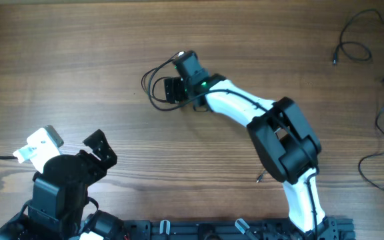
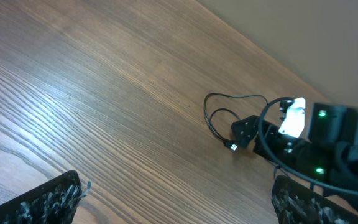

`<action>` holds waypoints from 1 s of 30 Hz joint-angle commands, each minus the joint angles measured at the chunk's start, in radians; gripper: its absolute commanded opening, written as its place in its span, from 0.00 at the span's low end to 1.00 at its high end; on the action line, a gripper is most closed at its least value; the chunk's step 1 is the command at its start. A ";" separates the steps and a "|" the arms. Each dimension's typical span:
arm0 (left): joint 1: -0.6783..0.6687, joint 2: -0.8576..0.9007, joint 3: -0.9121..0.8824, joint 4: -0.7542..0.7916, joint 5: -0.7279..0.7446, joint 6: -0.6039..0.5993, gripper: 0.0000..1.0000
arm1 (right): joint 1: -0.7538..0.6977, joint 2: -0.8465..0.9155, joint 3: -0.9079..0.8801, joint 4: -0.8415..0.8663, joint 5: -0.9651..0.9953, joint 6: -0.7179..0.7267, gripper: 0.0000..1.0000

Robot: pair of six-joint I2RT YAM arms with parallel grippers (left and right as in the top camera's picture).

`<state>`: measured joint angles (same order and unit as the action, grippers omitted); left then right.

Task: Untangle cables

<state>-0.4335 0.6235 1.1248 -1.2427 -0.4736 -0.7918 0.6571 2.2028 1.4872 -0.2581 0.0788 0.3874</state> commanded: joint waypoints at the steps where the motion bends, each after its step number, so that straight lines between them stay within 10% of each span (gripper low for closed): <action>1: 0.005 -0.001 -0.003 0.002 0.002 -0.009 1.00 | 0.048 0.072 -0.035 0.008 0.150 -0.033 1.00; 9: 0.005 -0.001 -0.003 0.002 0.002 -0.009 1.00 | 0.059 0.098 -0.036 0.018 0.074 -0.043 0.87; 15: 0.005 -0.001 -0.003 0.002 0.002 -0.009 1.00 | 0.058 0.098 -0.036 0.008 0.074 -0.018 0.04; 30: 0.005 -0.001 -0.003 0.002 0.002 -0.009 1.00 | -0.019 -0.177 -0.035 -0.027 0.204 -0.216 0.04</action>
<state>-0.4335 0.6235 1.1248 -1.2423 -0.4736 -0.7918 0.6872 2.1960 1.4647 -0.2653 0.2054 0.2493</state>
